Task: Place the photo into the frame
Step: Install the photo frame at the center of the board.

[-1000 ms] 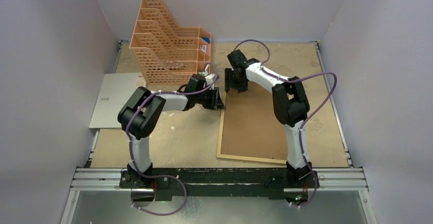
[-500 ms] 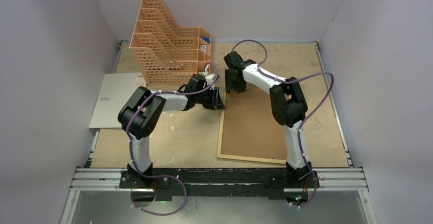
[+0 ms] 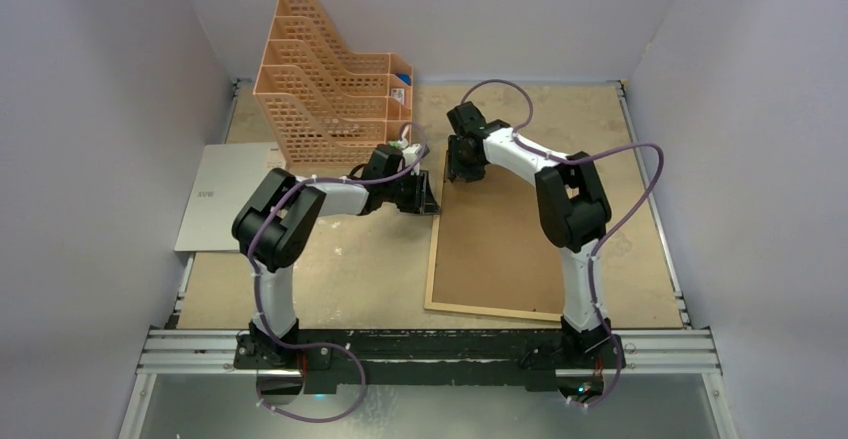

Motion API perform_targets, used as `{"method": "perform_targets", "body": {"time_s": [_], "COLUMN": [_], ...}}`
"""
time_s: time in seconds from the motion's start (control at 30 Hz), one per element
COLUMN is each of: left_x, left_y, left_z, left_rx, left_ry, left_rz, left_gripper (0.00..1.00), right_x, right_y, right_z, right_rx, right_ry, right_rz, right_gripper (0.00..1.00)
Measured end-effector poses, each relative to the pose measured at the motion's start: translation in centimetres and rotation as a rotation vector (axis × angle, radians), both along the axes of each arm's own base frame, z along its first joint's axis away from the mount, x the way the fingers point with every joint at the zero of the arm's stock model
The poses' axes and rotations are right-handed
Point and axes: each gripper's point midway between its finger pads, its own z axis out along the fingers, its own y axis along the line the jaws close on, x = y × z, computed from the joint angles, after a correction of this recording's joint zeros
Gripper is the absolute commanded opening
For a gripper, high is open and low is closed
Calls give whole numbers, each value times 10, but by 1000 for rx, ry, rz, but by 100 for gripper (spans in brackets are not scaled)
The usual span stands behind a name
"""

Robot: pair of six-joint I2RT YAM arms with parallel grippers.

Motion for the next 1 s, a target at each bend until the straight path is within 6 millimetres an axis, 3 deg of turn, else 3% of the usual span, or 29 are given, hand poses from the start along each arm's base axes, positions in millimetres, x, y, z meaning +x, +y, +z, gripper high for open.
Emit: {"method": "perform_targets", "body": {"time_s": [0.23,1.0], "left_x": [0,1], "left_y": [0,1], "left_z": [0,-1], "left_rx": [4,6], "left_ry": [15,24], "left_rz": [-3,-3], "left_gripper": [25,22], "right_x": [0,0], "right_y": [4,4], "right_z": [2,-5], "right_rx": [53,38], "right_ry": [8,19], "right_rz": [-2,-1], "right_gripper": [57,59]}}
